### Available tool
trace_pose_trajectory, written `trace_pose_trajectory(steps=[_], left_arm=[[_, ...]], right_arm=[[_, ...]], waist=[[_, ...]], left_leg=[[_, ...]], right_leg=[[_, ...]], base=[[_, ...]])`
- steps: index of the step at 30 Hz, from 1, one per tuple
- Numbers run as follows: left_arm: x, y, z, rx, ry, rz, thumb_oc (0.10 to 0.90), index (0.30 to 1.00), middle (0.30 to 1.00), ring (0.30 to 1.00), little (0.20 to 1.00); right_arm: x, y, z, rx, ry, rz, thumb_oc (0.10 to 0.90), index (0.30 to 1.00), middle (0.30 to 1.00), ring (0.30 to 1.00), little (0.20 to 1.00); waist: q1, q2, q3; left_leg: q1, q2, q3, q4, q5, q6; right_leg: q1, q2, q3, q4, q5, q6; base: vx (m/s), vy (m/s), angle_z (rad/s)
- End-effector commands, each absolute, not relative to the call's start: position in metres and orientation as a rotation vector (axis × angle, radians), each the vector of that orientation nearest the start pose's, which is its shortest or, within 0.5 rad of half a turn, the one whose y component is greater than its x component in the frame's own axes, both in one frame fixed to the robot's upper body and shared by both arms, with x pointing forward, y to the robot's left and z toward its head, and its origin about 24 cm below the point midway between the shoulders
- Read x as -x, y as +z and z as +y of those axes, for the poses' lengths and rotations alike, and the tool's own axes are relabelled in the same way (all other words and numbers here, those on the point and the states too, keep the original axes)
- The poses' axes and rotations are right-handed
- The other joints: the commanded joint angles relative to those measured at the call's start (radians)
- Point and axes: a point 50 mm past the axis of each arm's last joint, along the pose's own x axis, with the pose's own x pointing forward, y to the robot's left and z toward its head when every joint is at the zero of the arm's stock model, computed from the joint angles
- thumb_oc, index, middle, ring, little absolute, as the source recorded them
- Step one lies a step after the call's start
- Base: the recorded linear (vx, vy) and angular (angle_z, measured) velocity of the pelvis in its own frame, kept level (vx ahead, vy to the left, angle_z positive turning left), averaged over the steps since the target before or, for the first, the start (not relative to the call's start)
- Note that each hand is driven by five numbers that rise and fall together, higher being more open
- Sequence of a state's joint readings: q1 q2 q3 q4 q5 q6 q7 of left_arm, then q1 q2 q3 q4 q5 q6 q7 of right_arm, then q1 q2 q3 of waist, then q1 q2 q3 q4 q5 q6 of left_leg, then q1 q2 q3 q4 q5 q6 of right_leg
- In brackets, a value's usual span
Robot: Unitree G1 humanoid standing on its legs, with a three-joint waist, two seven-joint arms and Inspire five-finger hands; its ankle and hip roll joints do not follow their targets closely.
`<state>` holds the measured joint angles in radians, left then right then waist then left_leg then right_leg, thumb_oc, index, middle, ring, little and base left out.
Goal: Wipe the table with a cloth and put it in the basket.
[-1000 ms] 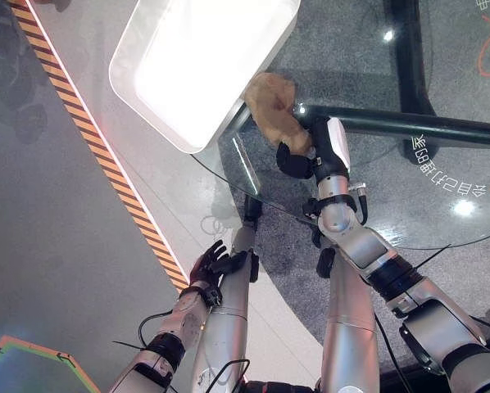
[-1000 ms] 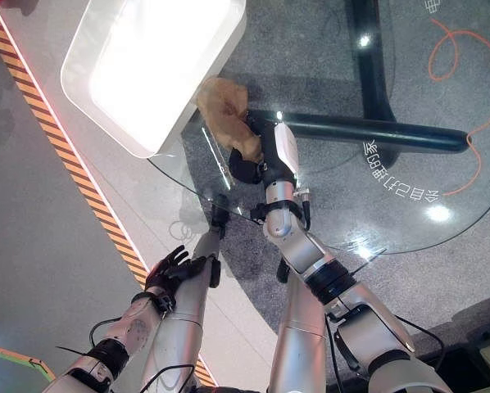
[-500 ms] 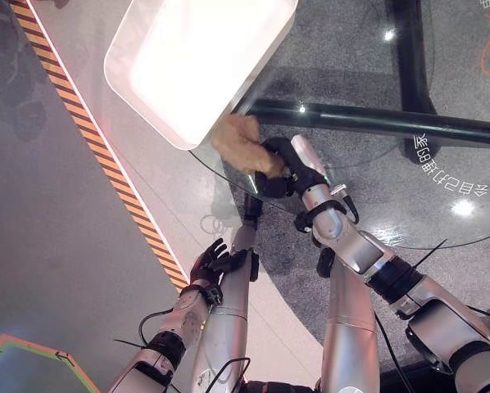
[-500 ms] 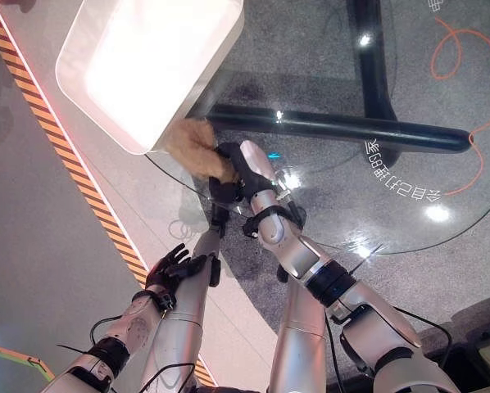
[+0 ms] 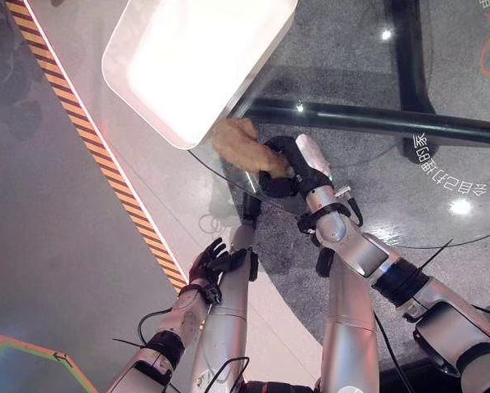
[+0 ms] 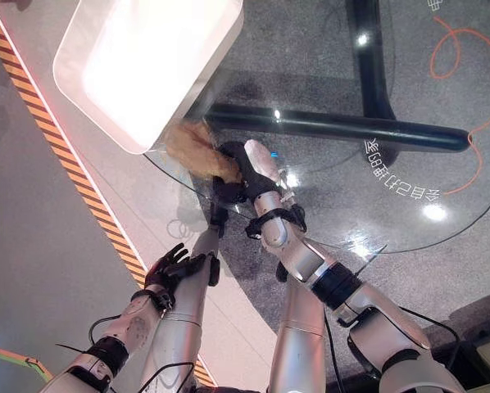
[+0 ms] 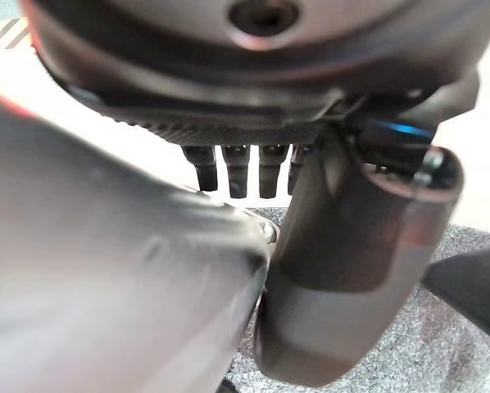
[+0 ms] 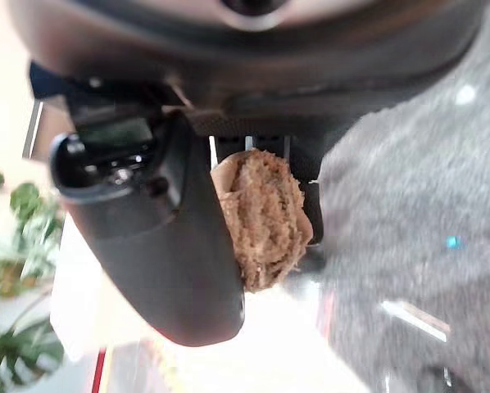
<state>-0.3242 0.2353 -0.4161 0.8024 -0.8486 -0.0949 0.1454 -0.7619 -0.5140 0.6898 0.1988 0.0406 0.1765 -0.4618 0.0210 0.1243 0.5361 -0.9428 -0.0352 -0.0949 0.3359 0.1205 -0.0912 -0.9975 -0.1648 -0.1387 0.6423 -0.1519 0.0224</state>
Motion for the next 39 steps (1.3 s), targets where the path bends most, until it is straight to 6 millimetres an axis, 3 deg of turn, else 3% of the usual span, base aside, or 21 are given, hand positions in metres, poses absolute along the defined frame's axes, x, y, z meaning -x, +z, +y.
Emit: trace_pose_trajectory(steps=[1,5,12,17,18,21,31,39], left_arm=[[-0.231,-0.094,0.150,0.329,0.121,0.701,0.800,0.900,0.900,0.900,0.900],[-0.229,-0.096,0.151,0.332,0.131,0.701,0.800,0.900,0.900,0.900,0.900],[-0.224,-0.097,0.159,0.333,0.152,0.689,0.800,0.900,0.900,0.900,0.900],[-0.225,-0.095,0.160,0.344,0.155,0.682,0.800,0.900,0.900,0.900,0.900],[-0.223,-0.096,0.162,0.342,0.156,0.681,0.800,0.900,0.900,0.900,0.900],[-0.221,-0.096,0.166,0.339,0.167,0.680,0.800,0.900,0.900,0.900,0.900],[-0.223,-0.093,0.174,0.357,0.187,0.652,0.800,0.900,0.900,0.900,0.900],[-0.222,-0.094,0.171,0.366,0.187,0.655,0.800,0.900,0.900,0.900,0.900]], right_arm=[[-0.327,0.213,-0.084,0.527,0.018,-0.670,0.100,0.300,0.300,0.300,0.200],[-0.330,0.217,-0.099,0.507,-0.070,-0.653,0.100,0.300,0.300,0.300,0.200],[-0.340,0.215,-0.169,0.482,-0.385,-0.581,0.100,0.300,0.300,0.300,0.200],[-0.340,0.217,-0.204,0.493,-0.553,-0.564,0.100,0.300,0.300,0.300,0.200],[-0.339,0.218,-0.223,0.451,-0.626,-0.556,0.100,0.300,0.300,0.300,0.200],[-0.332,0.219,-0.252,0.404,-0.751,-0.553,0.100,0.300,0.300,0.300,0.200],[-0.313,0.220,-0.290,0.316,-0.954,-0.583,0.100,0.300,0.300,0.300,0.200],[-0.304,0.227,-0.296,0.137,-1.092,-0.679,0.100,0.300,0.300,0.300,0.200]], waist=[[0.002,-0.006,-0.016],[-0.002,-0.011,-0.016],[-0.018,-0.022,-0.016],[-0.023,-0.022,-0.016],[-0.024,-0.022,-0.016],[-0.029,-0.025,-0.016],[-0.049,-0.033,-0.016],[-0.047,-0.026,-0.016]], left_leg=[[-0.022,-0.055,0.166,0.114,-0.128,0.083],[-0.018,-0.050,0.170,0.111,-0.130,0.082],[-0.017,-0.044,0.175,0.115,-0.141,0.085],[-0.019,-0.045,0.175,0.117,-0.146,0.085],[-0.018,-0.045,0.172,0.119,-0.151,0.085],[-0.018,-0.046,0.169,0.116,-0.154,0.085],[-0.018,-0.047,0.174,0.097,-0.152,0.086],[-0.010,-0.049,0.170,0.082,-0.149,0.083]], right_leg=[[-0.023,0.098,0.050,-0.174,0.179,0.044],[-0.021,0.100,0.050,-0.176,0.178,0.044],[-0.017,0.099,0.049,-0.184,0.183,0.049],[-0.021,0.101,0.054,-0.185,0.184,0.051],[-0.018,0.101,0.056,-0.186,0.183,0.053],[-0.014,0.105,0.059,-0.196,0.186,0.056],[-0.009,0.109,0.065,-0.229,0.194,0.063],[0.000,0.109,0.065,-0.246,0.195,0.061]], base=[[0.00,0.000,0.00],[0.00,0.000,0.00],[0.00,-0.004,0.00],[0.00,-0.001,-0.02],[0.00,0.000,0.00],[0.00,0.000,0.00],[0.00,0.001,-0.05],[0.00,-0.001,0.00]])
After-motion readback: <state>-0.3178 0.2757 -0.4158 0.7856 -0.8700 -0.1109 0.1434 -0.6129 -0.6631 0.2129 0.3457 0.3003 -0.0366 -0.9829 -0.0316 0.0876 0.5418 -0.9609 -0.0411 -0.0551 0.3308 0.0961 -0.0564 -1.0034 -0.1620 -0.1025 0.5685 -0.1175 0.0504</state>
